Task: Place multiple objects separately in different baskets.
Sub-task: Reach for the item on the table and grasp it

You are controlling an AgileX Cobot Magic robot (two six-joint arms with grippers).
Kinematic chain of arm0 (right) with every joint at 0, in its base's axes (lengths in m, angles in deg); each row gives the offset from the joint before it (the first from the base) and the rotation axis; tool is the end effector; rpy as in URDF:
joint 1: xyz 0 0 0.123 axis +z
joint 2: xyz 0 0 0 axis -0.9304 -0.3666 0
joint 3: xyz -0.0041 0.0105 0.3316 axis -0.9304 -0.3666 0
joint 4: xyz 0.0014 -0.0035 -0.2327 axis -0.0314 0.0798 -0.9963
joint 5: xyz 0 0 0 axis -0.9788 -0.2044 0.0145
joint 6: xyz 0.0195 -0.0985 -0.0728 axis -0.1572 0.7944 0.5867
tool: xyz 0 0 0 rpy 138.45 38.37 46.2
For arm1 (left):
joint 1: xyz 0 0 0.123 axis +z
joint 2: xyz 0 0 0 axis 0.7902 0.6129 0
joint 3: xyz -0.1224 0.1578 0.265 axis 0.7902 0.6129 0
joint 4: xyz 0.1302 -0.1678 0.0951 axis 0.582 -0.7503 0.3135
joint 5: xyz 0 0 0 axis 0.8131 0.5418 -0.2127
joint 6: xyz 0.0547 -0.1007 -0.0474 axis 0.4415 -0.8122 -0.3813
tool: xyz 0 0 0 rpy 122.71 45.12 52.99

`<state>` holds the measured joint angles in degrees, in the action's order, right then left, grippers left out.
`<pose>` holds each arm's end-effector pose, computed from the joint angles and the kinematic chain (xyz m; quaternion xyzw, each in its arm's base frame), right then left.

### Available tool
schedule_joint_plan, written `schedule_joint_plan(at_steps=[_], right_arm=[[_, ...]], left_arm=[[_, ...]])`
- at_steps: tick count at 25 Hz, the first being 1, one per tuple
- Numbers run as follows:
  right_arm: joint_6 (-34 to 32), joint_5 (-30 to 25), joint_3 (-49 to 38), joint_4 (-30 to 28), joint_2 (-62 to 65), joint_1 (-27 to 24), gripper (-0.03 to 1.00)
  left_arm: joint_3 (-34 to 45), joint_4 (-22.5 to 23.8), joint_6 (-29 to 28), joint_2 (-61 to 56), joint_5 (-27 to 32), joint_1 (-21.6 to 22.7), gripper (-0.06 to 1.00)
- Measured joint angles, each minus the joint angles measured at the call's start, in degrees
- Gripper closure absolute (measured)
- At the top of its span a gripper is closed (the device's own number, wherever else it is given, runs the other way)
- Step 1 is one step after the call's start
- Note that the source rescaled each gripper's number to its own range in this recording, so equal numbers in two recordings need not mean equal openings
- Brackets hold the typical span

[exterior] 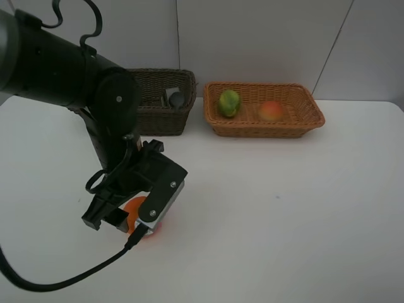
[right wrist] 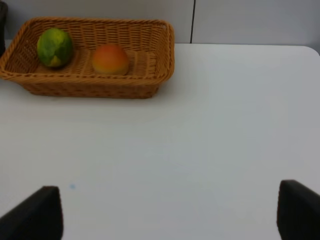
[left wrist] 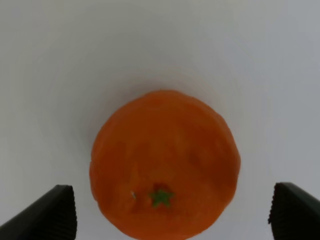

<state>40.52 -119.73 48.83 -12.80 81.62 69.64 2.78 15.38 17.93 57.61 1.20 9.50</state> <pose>-0.0429 -0.0066 0.2611 -0.0036 0.8444 -0.0191 0.5354 0.2341 -0.2111 0.1724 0.8453 0.5322 0.0254 0.0385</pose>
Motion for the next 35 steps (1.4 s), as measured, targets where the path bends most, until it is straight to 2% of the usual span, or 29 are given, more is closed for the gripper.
schedule_joint_plan(at_steps=[3, 6, 21, 35], right_arm=[[0.00, 0.00, 0.00, 0.00, 0.00, 0.00, 0.10], [0.00, 0.00, 0.00, 0.00, 0.00, 0.00, 0.10], [0.00, 0.00, 0.00, 0.06, 0.00, 0.00, 0.10], [0.00, 0.00, 0.00, 0.06, 0.00, 0.00, 0.10]], left_arm=[[0.65, 0.02, 4.43, 0.11, -2.90, 0.00, -0.05], [1.00, 0.02, 6.46, 0.11, -4.40, 0.00, -0.05], [3.84, 0.04, 9.80, 0.44, -4.44, 2.17, -0.06], [4.43, 0.04, 10.35, 4.65, -10.26, 2.50, -0.06]])
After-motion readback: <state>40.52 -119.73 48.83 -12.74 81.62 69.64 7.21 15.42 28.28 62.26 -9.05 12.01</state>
